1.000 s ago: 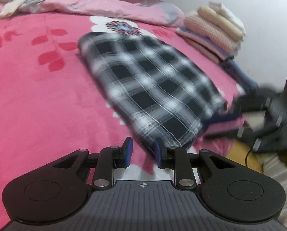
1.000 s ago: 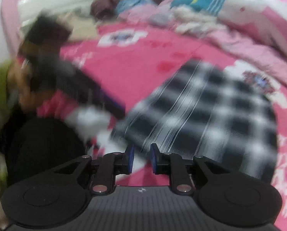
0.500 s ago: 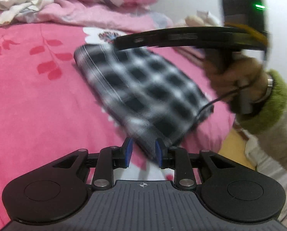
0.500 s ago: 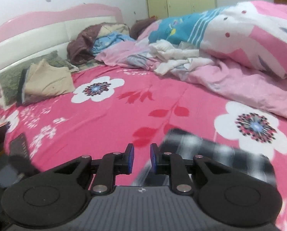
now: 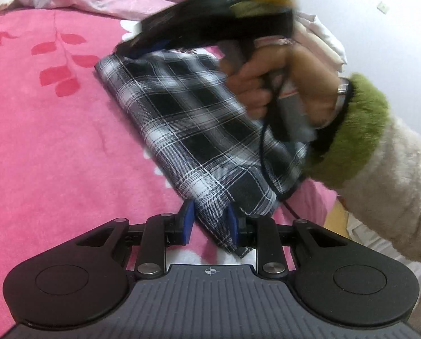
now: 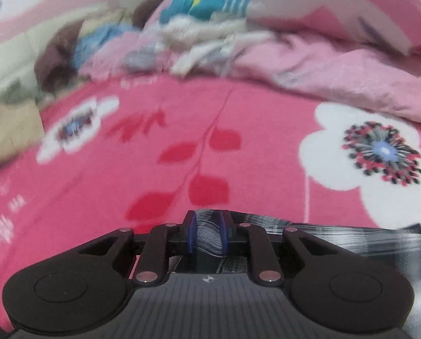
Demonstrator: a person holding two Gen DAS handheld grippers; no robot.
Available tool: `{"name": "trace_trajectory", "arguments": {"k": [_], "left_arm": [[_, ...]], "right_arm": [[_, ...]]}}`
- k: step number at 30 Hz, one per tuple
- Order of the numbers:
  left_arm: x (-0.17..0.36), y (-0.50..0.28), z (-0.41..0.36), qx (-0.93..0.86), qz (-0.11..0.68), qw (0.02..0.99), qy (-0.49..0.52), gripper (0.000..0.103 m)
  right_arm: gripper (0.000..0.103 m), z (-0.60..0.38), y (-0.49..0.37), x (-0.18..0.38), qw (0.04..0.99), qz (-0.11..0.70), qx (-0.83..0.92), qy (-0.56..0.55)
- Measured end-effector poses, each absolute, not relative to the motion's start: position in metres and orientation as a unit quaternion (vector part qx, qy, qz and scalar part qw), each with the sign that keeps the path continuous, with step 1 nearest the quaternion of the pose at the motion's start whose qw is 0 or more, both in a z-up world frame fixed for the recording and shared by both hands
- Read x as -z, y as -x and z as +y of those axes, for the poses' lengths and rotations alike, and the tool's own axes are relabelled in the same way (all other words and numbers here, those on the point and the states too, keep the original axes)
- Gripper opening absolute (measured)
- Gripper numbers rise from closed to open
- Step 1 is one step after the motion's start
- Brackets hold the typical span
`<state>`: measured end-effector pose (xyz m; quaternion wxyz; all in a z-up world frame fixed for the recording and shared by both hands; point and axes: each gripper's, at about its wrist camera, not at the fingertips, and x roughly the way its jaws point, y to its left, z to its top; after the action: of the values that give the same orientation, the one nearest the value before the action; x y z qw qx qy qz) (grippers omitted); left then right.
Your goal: Fold clothes
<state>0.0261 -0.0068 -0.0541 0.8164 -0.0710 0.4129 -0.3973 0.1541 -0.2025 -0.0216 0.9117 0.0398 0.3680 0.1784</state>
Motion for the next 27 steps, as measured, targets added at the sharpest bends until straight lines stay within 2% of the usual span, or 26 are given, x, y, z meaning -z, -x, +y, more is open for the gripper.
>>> {"name": "trace_trajectory", "arguments": {"k": [5, 8, 16, 19, 27], "left_arm": [[0.043, -0.022, -0.003, 0.383, 0.402, 0.829, 0.065, 0.025], [0.036, -0.019, 0.0, 0.374, 0.395, 0.837, 0.061, 0.025], [0.019, -0.028, -0.03, 0.372, 0.386, 0.843, 0.043, 0.027], [0.033, -0.033, -0.054, 0.369, 0.419, 0.829, 0.016, 0.027], [0.043, -0.037, -0.059, 0.347, 0.444, 0.826, 0.021, 0.03]], "right_arm": [[0.019, -0.268, -0.109, -0.027, 0.944, 0.3, -0.121, -0.061], [0.02, -0.308, -0.094, -0.037, 0.951, 0.291, -0.083, -0.06], [0.02, -0.348, -0.121, 0.021, 0.922, 0.36, -0.096, -0.105], [0.016, -0.364, -0.138, 0.045, 0.912, 0.384, -0.068, -0.128], [0.018, -0.402, -0.053, -0.008, 0.935, 0.307, -0.107, -0.142]]}}
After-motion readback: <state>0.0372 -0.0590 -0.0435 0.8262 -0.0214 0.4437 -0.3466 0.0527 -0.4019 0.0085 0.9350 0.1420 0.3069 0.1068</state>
